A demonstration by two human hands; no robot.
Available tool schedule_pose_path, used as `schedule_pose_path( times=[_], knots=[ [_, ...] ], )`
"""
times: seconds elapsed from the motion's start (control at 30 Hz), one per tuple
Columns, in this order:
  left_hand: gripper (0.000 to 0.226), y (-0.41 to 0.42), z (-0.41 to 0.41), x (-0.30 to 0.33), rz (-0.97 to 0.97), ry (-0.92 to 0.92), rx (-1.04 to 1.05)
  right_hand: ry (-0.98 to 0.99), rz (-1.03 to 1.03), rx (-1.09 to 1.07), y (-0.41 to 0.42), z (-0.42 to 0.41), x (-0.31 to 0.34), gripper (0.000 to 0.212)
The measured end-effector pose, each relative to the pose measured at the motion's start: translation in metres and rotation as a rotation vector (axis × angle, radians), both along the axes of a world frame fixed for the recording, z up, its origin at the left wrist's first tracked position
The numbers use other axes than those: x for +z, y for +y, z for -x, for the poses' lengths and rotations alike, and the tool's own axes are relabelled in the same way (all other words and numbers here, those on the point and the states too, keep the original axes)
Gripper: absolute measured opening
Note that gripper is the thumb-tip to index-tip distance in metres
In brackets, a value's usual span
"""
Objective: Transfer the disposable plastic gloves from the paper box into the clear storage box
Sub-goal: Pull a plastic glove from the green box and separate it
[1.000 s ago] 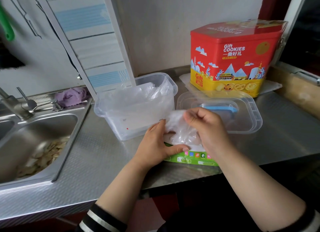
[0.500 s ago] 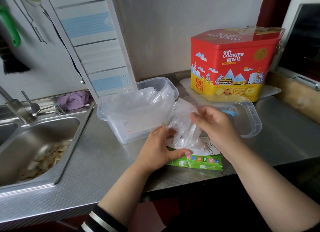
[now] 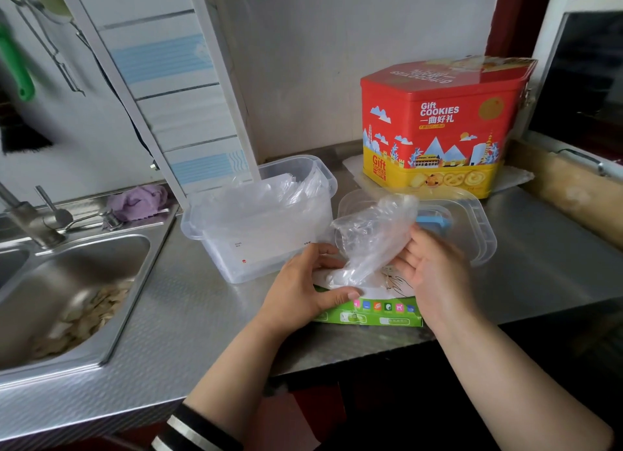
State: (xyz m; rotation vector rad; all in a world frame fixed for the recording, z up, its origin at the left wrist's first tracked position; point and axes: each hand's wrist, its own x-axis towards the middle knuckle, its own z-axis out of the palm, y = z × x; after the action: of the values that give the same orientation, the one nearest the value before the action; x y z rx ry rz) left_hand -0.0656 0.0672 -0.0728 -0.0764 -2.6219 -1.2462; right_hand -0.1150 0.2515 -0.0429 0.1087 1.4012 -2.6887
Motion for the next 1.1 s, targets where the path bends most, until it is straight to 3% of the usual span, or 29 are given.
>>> schedule_pose_path(
  times=[0.17, 0.27, 0.33, 0.4, 0.5, 0.57, 0.63, 0.7, 0.8, 0.87, 0.93, 1.0, 1.1],
  knots=[
    [0.059, 0.000, 0.004, 0.002, 0.220, 0.081, -0.068, 0.214, -0.141, -0.065, -0.004, -0.003, 0.004, 0.009],
    [0.056, -0.002, 0.005, 0.008, 0.253, 0.076, -0.080, 0.368, -0.263, -0.068, -0.005, -0.003, 0.006, 0.008],
    [0.067, 0.000, 0.001, 0.017, 0.164, 0.100, -0.060, 0.367, -0.233, -0.048, -0.005, -0.001, 0.005, 0.009],
    [0.073, 0.009, -0.002, 0.027, -0.066, 0.163, -0.077, 0.335, -0.184, -0.016, -0.005, 0.002, 0.003, 0.005],
    [0.042, 0.026, 0.006, 0.037, -0.348, 0.269, 0.011, 0.288, -0.142, 0.037, -0.008, 0.000, 0.001, 0.036],
    [0.022, 0.031, 0.010, 0.044, -0.333, 0.299, 0.138, 0.269, -0.054, 0.046, -0.009, 0.000, -0.001, 0.051],
    [0.019, 0.027, 0.009, 0.043, -0.323, 0.318, 0.245, 0.257, 0.046, 0.025, -0.006, 0.001, -0.002, 0.053],
    [0.026, 0.019, 0.005, 0.037, -0.219, 0.291, 0.348, 0.250, 0.106, -0.007, -0.002, 0.002, -0.001, 0.053],
    [0.049, 0.014, -0.004, 0.033, 0.214, 0.350, 0.425, 0.275, 0.100, -0.024, -0.003, -0.001, 0.002, 0.034],
    [0.056, 0.016, -0.007, 0.042, 0.427, 0.581, 0.331, 0.323, -0.003, -0.042, -0.008, -0.003, 0.003, 0.017],
    [0.044, 0.024, -0.012, 0.060, 0.397, 0.674, 0.139, 0.387, -0.116, -0.069, -0.015, -0.004, 0.004, 0.004],
    [0.031, 0.032, -0.013, 0.078, 0.218, 0.489, 0.030, 0.438, -0.197, -0.074, -0.022, -0.005, 0.007, 0.009],
    [0.067, 0.032, 0.003, 0.090, 0.085, 0.080, 0.060, 0.554, -0.321, -0.052, -0.027, -0.004, 0.007, 0.019]
  ],
)
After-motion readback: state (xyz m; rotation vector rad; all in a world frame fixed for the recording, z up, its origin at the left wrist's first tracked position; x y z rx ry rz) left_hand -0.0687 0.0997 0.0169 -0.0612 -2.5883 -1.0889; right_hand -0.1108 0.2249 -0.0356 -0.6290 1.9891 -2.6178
